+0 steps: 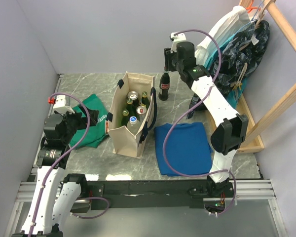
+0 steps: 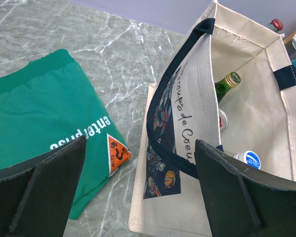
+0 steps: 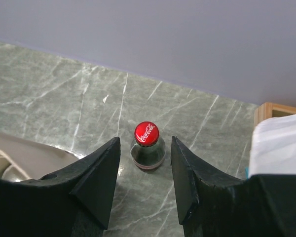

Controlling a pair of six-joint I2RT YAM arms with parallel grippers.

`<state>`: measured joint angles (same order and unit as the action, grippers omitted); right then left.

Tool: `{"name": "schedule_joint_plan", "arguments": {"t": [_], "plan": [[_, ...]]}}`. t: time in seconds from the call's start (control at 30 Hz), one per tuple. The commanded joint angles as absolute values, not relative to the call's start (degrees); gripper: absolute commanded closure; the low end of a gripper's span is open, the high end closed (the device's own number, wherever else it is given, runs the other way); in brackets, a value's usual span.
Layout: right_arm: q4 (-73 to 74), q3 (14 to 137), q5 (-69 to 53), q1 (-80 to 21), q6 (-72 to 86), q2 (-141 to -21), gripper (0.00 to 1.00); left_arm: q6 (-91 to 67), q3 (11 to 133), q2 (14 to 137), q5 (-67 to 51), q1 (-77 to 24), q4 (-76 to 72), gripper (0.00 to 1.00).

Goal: Take the beverage out of the canvas bag
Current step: Place the drink at the center of the board, then take out the drink from the canvas bag.

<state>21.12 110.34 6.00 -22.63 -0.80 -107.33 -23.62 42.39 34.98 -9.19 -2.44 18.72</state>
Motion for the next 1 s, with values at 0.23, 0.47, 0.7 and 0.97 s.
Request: {"name": "schedule_joint_plan", "arguments": {"t": [0.23, 0.47, 0.7, 0.97], "plan": [[25.66, 114.34, 4.83, -23.82, -2.37, -102.31, 0.46, -24.79, 42.63, 32.43, -7.91, -2.29, 16.61, 0.04], [25.84, 110.92, 2.2, -24.34, -1.23, -97.21, 0.44, -24.96, 42.1, 30.68, -4.05, -2.37, 16.17, 0.04], [27.15, 110.48, 0.18, -24.7, -0.97, -93.52, 0.4, -24.7, 41.57, 29.27, -1.41, -2.37, 16.0, 0.04], [28.39, 109.16, -1.32, -24.87, -1.15, -90.97, 0.39, -24.43, 41.4, 29.27, -0.97, -2.37, 16.0, 0.04]]}}
